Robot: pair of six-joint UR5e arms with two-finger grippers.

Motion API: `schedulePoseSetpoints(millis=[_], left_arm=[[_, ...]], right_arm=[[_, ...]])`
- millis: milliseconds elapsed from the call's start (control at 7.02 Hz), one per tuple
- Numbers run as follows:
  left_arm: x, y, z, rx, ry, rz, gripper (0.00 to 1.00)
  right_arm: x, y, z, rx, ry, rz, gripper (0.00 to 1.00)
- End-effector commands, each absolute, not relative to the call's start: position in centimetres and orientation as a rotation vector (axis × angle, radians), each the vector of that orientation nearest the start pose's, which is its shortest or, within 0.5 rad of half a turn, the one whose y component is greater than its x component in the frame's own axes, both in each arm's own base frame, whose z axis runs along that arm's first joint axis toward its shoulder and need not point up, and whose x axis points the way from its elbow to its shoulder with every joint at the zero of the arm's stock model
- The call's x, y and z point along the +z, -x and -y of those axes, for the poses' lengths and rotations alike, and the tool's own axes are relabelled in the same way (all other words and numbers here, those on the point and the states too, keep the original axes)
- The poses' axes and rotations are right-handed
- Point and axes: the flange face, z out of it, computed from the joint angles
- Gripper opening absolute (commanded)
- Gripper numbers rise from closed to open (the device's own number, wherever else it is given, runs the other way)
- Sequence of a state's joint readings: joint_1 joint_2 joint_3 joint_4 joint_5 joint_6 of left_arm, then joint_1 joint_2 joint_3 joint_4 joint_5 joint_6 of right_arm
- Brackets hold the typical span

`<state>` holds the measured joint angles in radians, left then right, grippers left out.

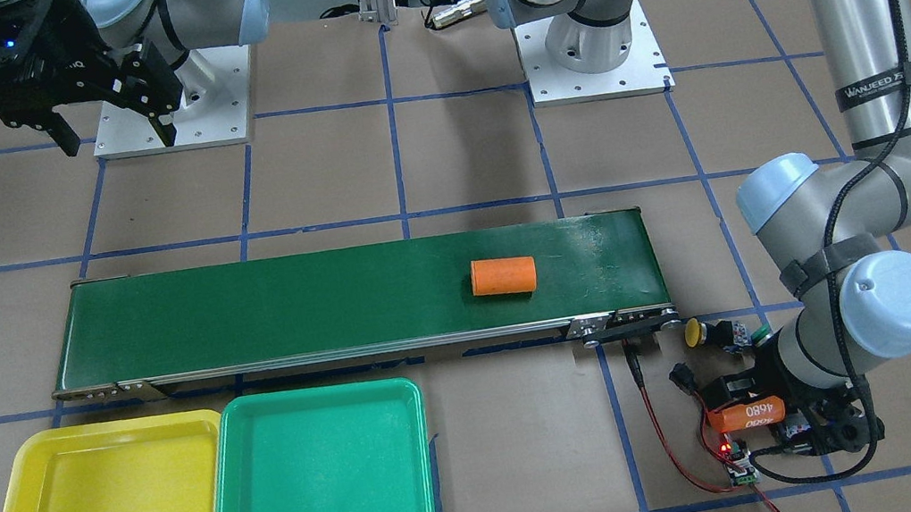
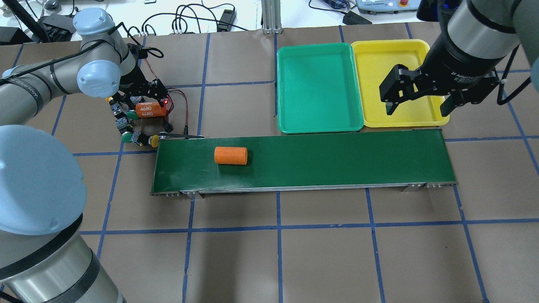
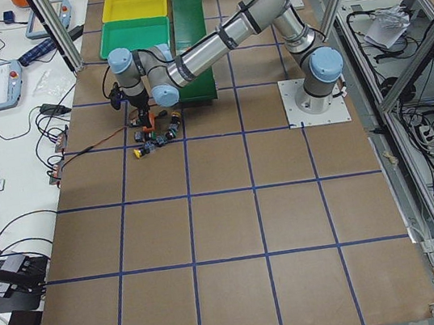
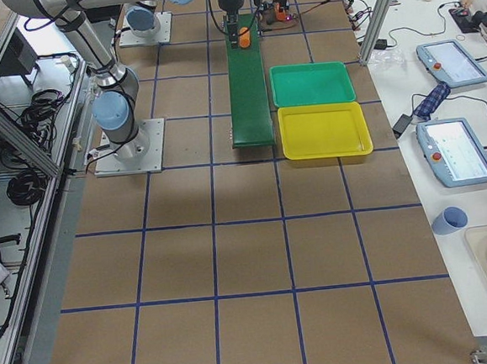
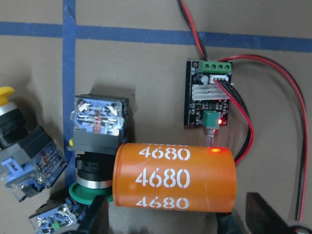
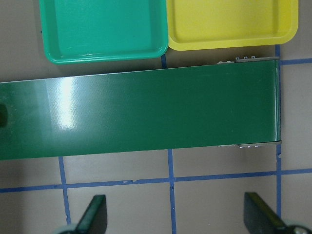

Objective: Sort buttons by color to trays

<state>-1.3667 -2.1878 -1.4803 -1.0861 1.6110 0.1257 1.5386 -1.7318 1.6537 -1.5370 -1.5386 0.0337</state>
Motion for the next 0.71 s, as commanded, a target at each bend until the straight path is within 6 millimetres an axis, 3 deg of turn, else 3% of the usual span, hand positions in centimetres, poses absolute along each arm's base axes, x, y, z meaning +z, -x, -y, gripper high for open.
schedulePoseSetpoints(millis=[0,428,570], left_arm=[[20.3,-1.1,69.3,0.085,0.120,-3.107,1.00],[19.0,-1.3,69.4,0.114,0.122,-3.109,1.00],[18.8,-1.3,69.6,0.114,0.122,-3.109,0.82]], right_arm=[[51.8,-12.3,43.1,-0.069,-0.101,-3.107,1.00],[51.8,-12.3,43.1,-0.069,-0.101,-3.107,1.00],[51.8,-12.3,43.1,-0.069,-0.101,-3.107,1.00]])
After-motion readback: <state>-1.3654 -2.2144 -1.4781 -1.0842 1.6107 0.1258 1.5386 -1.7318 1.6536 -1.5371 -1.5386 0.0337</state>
